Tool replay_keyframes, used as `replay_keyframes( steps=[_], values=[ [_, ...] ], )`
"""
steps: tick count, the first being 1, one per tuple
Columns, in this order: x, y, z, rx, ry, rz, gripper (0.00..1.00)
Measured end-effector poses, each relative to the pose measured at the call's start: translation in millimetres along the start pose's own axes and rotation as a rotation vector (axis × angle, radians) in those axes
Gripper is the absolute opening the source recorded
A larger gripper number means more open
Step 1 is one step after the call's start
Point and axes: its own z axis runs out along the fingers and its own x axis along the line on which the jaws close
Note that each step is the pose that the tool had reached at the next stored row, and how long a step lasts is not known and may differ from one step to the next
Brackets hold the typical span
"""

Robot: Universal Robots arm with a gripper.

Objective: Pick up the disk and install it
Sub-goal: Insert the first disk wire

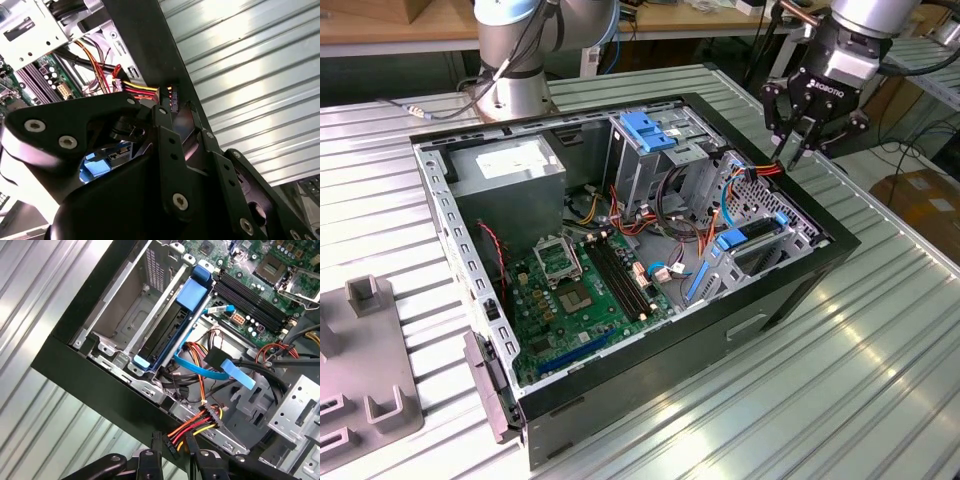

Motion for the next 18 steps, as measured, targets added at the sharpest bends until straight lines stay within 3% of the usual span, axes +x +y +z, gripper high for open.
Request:
replay_keyframes(
  steps=[4, 13, 18],
  values=[
    [0.0, -0.2, 3.3, 0.0023, 0.0041, -0.117, 0.31],
    [0.0, -0.4, 8.9, 0.0095, 0.0120, -0.260, 0.31],
    [0.0, -0.5, 10.3, 0.0148, 0.0092, -0.345, 0.31]
  ],
)
